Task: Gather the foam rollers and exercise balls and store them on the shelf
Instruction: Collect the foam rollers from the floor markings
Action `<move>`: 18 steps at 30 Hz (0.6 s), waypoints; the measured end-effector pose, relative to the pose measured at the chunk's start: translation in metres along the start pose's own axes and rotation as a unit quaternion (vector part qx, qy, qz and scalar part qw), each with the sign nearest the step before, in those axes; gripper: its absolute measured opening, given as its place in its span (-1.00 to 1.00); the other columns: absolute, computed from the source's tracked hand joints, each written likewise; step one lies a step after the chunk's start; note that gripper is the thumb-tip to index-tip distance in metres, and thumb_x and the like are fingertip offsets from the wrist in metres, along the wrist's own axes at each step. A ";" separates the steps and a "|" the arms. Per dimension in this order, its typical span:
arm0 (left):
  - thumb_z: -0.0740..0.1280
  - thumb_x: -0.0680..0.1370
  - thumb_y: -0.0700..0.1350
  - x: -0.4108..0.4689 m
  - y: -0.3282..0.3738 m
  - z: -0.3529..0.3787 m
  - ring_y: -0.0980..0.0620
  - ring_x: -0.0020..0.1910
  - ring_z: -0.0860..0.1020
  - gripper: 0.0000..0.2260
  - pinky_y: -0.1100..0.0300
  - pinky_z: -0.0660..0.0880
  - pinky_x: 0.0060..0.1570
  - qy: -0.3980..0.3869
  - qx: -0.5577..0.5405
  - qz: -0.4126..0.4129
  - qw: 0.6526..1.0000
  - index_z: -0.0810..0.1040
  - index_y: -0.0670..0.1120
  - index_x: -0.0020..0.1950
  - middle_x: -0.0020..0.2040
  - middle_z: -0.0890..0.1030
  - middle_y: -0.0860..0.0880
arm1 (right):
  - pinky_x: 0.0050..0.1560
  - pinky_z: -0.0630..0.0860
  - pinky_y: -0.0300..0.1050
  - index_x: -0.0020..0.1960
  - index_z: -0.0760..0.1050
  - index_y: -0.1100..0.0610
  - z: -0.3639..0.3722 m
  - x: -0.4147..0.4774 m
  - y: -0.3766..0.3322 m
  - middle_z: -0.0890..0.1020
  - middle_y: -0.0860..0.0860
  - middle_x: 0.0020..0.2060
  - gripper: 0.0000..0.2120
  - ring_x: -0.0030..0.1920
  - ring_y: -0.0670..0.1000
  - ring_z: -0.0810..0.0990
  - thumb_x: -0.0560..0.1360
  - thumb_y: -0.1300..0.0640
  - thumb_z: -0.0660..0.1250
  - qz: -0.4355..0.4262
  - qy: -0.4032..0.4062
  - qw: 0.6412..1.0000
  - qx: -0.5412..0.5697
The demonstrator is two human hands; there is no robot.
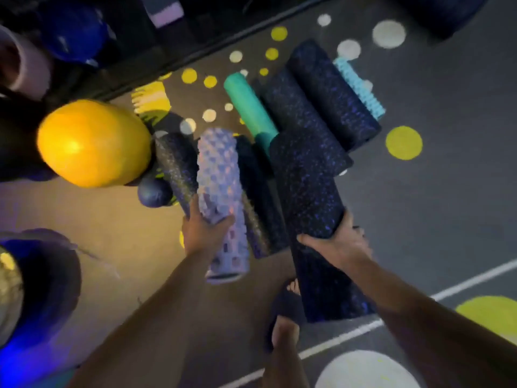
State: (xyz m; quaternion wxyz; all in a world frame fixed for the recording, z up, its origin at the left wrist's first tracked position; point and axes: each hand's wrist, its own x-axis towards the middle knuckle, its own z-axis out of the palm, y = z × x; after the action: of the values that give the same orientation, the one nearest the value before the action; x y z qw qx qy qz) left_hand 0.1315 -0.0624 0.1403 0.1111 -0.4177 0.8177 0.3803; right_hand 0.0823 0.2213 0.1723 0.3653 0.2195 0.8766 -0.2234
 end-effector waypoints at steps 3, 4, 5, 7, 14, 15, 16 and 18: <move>0.54 0.40 0.19 0.070 0.020 -0.024 -0.32 0.35 0.45 -0.07 -0.10 0.50 0.19 -0.008 0.040 -0.019 0.999 0.10 0.08 0.64 0.46 0.42 -0.23 | 0.44 0.33 0.26 0.62 -0.23 -0.09 -0.012 0.047 -0.097 0.27 0.26 0.48 0.38 0.43 0.32 0.37 0.09 -0.54 0.47 -0.033 -0.018 0.999 -0.019; 0.51 0.44 0.16 0.088 0.018 -0.031 -0.32 0.38 0.43 -0.14 -0.10 0.48 0.19 -0.017 0.051 -0.021 0.998 0.15 0.02 0.63 0.49 0.41 -0.21 | 0.45 0.32 0.25 0.63 -0.25 -0.06 -0.015 0.057 -0.120 0.25 0.25 0.50 0.33 0.45 0.32 0.34 0.18 -0.50 0.48 -0.063 -0.019 0.998 -0.021; 0.47 0.45 0.18 0.104 0.012 -0.034 -0.30 0.39 0.44 -0.20 -0.09 0.48 0.21 -0.035 0.066 -0.027 0.997 0.24 -0.02 0.60 0.49 0.43 -0.17 | 0.46 0.31 0.23 0.64 -0.22 -0.01 -0.016 0.066 -0.140 0.24 0.25 0.51 0.24 0.46 0.31 0.32 0.29 -0.43 0.47 -0.100 -0.011 0.995 -0.017; 0.40 0.41 0.27 0.115 0.000 -0.041 -0.17 0.36 0.51 -0.22 0.01 0.48 0.24 -0.114 0.098 -0.050 0.987 0.34 -0.03 0.55 0.42 0.52 -0.11 | 0.43 0.33 0.15 0.65 -0.09 0.11 -0.012 0.082 -0.168 0.30 0.23 0.50 -0.02 0.46 0.28 0.35 0.50 -0.18 0.43 -0.169 0.011 0.985 -0.022; 0.39 0.61 -0.10 0.031 -0.052 -0.037 0.02 -0.19 0.56 -0.58 0.38 0.42 -0.32 -0.220 0.038 -0.088 0.971 0.46 -0.04 0.47 0.18 0.62 -0.14 | 0.38 0.37 0.02 0.56 0.24 0.17 0.012 0.051 -0.138 0.45 0.24 0.41 -0.35 0.39 0.26 0.45 0.56 0.05 0.39 -0.108 -0.042 0.990 -0.076; 0.40 0.60 -0.13 0.016 -0.048 -0.044 0.09 -0.27 0.54 -0.55 0.41 0.40 -0.39 -0.206 -0.011 -0.103 0.973 0.44 -0.05 0.49 0.16 0.63 -0.13 | 0.37 0.36 0.00 0.55 0.27 0.18 0.008 0.036 -0.127 0.45 0.23 0.41 -0.38 0.39 0.25 0.45 0.57 0.07 0.38 -0.097 -0.054 0.990 -0.081; 0.39 0.61 -0.17 0.000 -0.042 -0.054 0.17 -0.35 0.52 -0.56 0.42 0.38 -0.43 -0.190 -0.055 -0.114 0.973 0.44 -0.05 0.49 0.10 0.64 -0.11 | 0.36 0.37 -0.01 0.53 0.30 0.20 0.002 0.021 -0.117 0.47 0.23 0.40 -0.40 0.37 0.24 0.47 0.56 0.09 0.38 -0.084 -0.060 0.992 -0.072; 0.34 0.62 -0.30 -0.025 -0.019 -0.081 0.22 -0.43 0.51 -0.59 0.42 0.36 -0.48 -0.159 -0.117 -0.133 0.971 0.44 -0.04 0.45 -0.04 0.62 -0.07 | 0.33 0.41 -0.02 0.48 0.37 0.25 -0.016 -0.011 -0.106 0.54 0.22 0.35 -0.46 0.30 0.21 0.55 0.56 0.15 0.40 -0.042 -0.055 0.997 -0.035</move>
State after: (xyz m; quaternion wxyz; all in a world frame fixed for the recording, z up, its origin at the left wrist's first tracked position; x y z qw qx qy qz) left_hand 0.1725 -0.1119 0.1985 0.2395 -0.4666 0.6769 0.5164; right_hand 0.0224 0.1428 0.2150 0.4109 0.1571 0.8707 -0.2199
